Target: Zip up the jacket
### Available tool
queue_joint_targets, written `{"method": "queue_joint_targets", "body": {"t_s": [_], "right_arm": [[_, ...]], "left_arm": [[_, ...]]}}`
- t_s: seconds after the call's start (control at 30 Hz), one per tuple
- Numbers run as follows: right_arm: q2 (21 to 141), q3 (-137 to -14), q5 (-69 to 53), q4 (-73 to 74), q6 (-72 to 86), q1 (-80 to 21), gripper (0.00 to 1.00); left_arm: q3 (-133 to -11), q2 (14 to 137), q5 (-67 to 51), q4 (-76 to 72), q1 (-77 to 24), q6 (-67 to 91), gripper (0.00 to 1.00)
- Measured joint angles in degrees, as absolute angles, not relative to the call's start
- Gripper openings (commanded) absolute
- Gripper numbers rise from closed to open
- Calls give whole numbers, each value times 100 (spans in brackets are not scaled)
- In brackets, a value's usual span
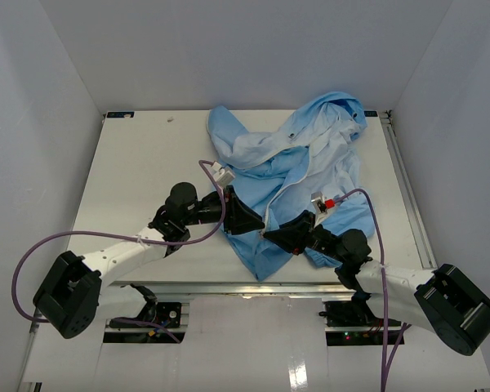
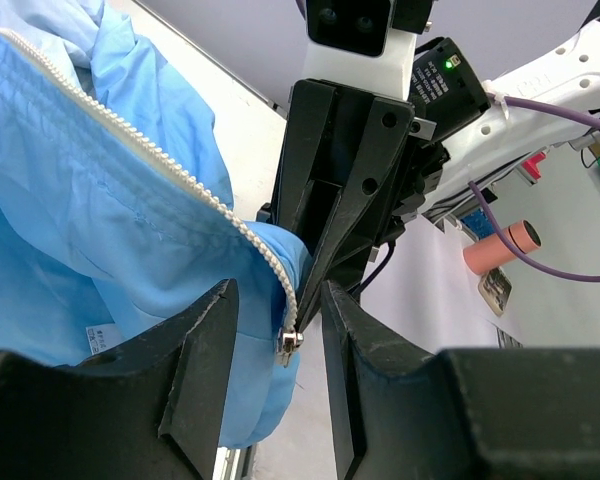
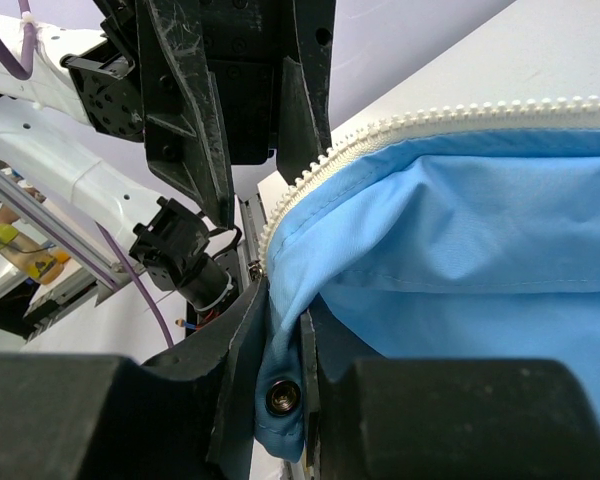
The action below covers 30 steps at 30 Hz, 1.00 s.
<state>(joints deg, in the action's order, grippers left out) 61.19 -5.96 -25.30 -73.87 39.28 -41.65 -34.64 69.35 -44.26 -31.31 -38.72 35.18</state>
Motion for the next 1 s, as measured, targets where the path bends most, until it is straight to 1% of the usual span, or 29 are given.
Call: {"method": "queue_joint_targets", "body": {"t_s": [0.4,0.67,0.8,0.93,0.97,1.0], "right_arm": [[6127,-596,-2534,-7387,3924,-4165,8],[6282,-605,-2545,-7387,3924,-4165,8],[6317,-621,-2549,-7389,3924,-4165,8],[6361,-626,-2550,-7388,3925,-4165,9],[6381,-629,-2550,-7387,3926,-4165,9],[6402,-632,-2550,-7387,3926,-4165,11]], "left_arm": [[-3550,6980,-4454,-3051,-3872,3548,52],[-3644,7184,-4533,-3044,-3924,3607,50],[-3662,7248,-4553,-3032,-3984,3606,46],[-3783,7346,-4553,-2839,-4036,3592,39],[-3821,7368,-4552,-2792,-4052,3583,36],[-3854,7386,-4550,-2744,-4068,3575,27]]}}
